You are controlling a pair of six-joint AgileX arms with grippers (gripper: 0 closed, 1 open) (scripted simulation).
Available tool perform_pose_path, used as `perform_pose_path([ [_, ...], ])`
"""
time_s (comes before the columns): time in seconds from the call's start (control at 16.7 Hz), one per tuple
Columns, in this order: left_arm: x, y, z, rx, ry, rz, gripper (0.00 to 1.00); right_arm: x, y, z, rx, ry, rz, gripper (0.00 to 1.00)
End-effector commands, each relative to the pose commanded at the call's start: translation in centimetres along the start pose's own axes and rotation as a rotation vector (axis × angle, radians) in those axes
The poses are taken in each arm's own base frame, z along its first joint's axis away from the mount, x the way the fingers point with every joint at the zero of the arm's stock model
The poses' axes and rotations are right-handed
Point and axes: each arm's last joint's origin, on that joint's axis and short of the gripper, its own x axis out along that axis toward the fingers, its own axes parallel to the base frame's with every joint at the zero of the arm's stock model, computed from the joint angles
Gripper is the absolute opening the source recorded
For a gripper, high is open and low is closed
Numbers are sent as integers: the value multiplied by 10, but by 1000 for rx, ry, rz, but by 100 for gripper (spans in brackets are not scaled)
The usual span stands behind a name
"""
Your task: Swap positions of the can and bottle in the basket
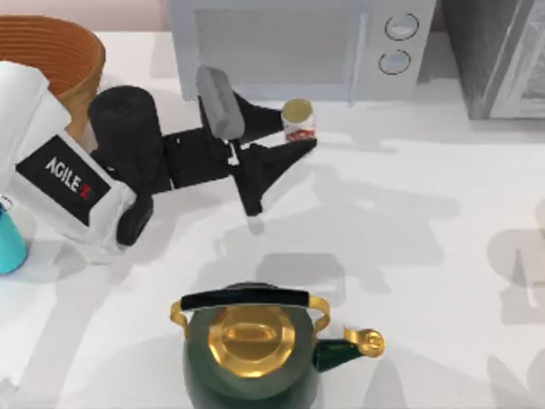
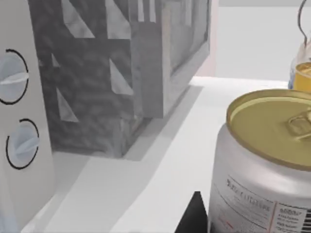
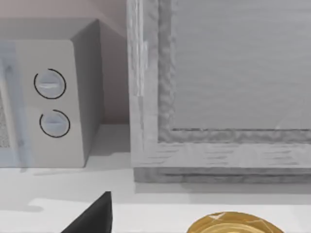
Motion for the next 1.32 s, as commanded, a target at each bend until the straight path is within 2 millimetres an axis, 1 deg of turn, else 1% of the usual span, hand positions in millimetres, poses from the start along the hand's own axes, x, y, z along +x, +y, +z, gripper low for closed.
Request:
perform_pose_path([
  [0.12, 9, 0, -22, -7, 1, -79, 0, 0, 0, 0, 0, 0, 0, 100],
  [0.24, 16, -1, -40, -13, 3, -146, 0, 0, 0, 0, 0, 0, 0, 100],
  [0.48, 24, -4, -65, -24, 5, -245, 0, 0, 0, 0, 0, 0, 0, 100],
  [0.66, 27, -5, -73, -28, 5, -283, 0, 0, 0, 0, 0, 0, 0, 100],
  [1.02, 28, -5, -74, -28, 5, -286, 0, 0, 0, 0, 0, 0, 0, 100],
  [1.32, 28, -5, -74, -28, 5, -286, 38, 0, 0, 0, 0, 0, 0, 100],
])
